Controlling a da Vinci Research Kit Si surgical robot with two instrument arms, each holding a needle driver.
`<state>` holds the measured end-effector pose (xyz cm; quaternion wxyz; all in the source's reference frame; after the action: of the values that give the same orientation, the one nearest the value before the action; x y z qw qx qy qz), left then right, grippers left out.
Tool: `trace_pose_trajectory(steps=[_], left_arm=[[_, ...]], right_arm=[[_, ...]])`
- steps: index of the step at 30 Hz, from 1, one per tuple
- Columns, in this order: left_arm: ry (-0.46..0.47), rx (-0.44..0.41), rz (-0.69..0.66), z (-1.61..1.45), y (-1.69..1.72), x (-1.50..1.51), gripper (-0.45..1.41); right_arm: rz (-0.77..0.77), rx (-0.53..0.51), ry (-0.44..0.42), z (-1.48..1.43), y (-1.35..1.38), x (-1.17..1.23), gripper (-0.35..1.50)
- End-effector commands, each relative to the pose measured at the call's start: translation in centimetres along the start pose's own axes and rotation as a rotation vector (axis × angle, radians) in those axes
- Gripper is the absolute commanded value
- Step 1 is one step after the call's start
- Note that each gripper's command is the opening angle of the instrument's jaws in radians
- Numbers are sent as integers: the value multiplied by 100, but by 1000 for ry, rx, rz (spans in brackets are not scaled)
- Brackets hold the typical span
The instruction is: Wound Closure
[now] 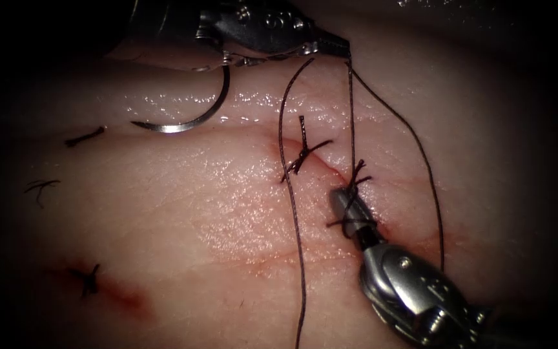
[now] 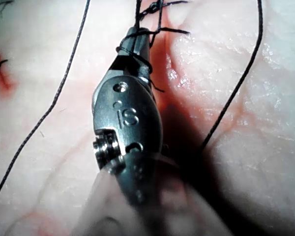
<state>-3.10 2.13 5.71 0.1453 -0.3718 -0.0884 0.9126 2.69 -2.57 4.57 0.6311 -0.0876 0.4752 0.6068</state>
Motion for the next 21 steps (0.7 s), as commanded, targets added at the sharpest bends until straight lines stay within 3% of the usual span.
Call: trace_pose_trajectory(steps=[1,6,13,21], left_arm=[[-2,0,-5,6,-9,1,-45],[-3,-5,-18,3,-29,0,-45],[-8,-4,-22,2,-38,-2,-45],[-8,-12,-43,-8,-61,3,-45]], right_arm=[[-3,0,-18,0,-5,-13,-35],[-15,22,-88,-2,-8,-22,-35],[210,105,-133,-5,-13,-22,-35],[256,134,-155,-8,-13,-26,-35]])
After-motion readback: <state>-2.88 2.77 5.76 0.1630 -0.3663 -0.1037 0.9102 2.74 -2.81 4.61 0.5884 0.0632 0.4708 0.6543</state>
